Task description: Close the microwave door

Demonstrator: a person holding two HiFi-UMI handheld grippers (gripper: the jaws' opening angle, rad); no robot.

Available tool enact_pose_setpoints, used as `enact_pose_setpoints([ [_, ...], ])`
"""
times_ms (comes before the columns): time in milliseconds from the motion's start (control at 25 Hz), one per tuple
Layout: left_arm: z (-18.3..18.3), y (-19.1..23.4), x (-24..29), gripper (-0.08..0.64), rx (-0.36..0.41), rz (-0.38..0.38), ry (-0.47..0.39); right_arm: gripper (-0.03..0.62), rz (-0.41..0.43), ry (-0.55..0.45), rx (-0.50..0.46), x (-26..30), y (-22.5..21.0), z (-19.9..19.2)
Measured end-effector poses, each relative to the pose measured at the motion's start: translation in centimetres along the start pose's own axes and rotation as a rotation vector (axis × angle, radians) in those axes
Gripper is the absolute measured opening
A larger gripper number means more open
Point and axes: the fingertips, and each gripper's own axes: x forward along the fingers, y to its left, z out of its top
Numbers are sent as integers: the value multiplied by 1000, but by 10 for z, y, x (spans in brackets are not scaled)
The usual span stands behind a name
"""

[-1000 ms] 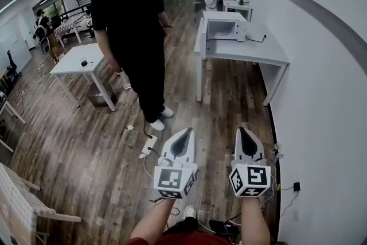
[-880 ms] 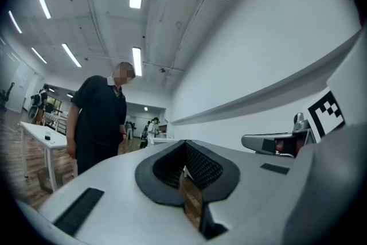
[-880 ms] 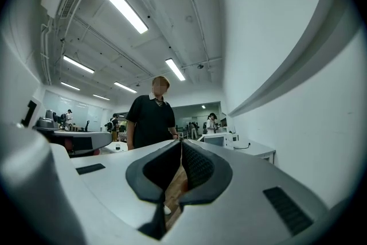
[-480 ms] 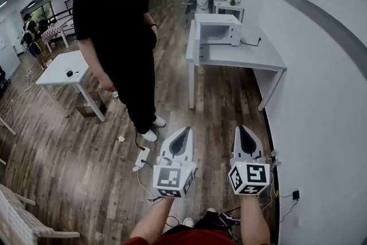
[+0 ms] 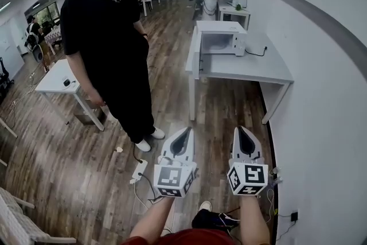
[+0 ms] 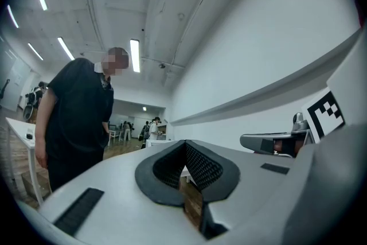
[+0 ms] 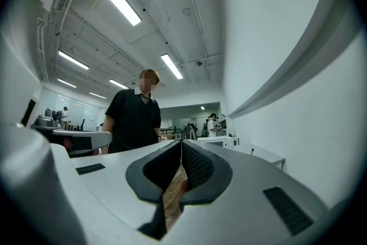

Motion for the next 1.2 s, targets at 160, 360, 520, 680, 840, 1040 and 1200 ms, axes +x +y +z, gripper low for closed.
enact_pose_setpoints([
  [160, 0, 0, 58, 26, 10, 10, -1, 28, 13, -11, 9, 46, -36, 2],
  [360, -6, -1, 120, 26, 19, 27, -8, 28, 33, -20, 15, 95, -75, -3],
  [520, -17, 2, 155, 26, 30, 38, 5, 28, 38, -10, 27, 127, -97, -15],
  [680, -25, 12, 183, 26, 28, 43, 16, 28, 46, 0, 40, 156, -109, -24],
  [840, -36, 23, 216, 26, 31, 39, 19, 28, 50, 2, 37, 189, -119, -33],
  [1040, -46, 46, 265, 27, 18, 13, 10, 28, 30, 6, 18, 237, -129, -43],
  [1200, -46, 79, 306, 26, 7, -2, 3, 28, 22, 18, 1, 287, -127, -46],
])
